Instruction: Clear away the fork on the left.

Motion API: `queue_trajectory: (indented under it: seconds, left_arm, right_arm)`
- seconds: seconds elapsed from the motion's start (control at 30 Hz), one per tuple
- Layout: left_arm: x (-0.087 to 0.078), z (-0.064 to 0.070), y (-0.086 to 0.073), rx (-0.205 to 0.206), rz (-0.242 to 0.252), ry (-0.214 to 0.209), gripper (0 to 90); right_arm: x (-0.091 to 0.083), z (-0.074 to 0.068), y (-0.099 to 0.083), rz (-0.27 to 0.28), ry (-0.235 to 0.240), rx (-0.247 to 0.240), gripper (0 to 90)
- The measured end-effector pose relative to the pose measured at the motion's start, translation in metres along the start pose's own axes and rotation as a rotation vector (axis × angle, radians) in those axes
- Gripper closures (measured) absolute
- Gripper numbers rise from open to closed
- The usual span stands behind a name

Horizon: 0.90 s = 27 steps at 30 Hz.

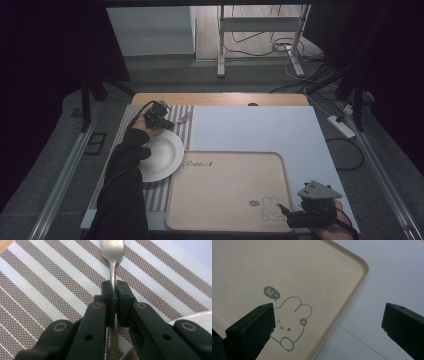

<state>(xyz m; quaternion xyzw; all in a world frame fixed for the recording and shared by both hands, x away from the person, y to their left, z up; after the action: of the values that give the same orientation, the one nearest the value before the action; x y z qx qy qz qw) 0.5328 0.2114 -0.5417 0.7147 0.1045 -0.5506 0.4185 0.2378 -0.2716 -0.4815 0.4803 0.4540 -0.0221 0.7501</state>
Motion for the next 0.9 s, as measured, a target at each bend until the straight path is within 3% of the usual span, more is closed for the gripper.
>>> queue_trajectory:
  seconds: [0.3, 0.57, 0.9]
  left_arm:
    - [-0.005, 0.011, 0.014, 0.005, 0.039, -0.018, 86.0]
    - [-0.006, 0.031, 0.031, 0.042, 0.052, -0.041, 85.9]
    - [-0.001, 0.065, 0.047, 0.076, 0.031, -0.065, 85.8]
  right_arm:
    - [0.0, 0.0, 0.0, 0.0, 0.0, -0.002, 0.0]
    - [0.0, -0.001, 0.0, -0.001, -0.001, -0.005, 0.0]
    - [0.0, -0.001, 0.0, -0.001, -0.001, -0.007, 0.0]
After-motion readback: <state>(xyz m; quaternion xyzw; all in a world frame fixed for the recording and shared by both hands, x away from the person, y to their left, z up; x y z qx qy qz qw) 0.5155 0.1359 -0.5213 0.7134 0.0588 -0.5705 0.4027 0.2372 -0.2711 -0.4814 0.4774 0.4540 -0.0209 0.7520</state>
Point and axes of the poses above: each handheld gripper's, and its own axes: x roughly forward along the jaws, y roughly out of its top, z roughly to its right, the point moved 3 cm from there along x, roughly forward along the jaws, and after that the axes turned 5 degrees about y, right-handed, at the moved point
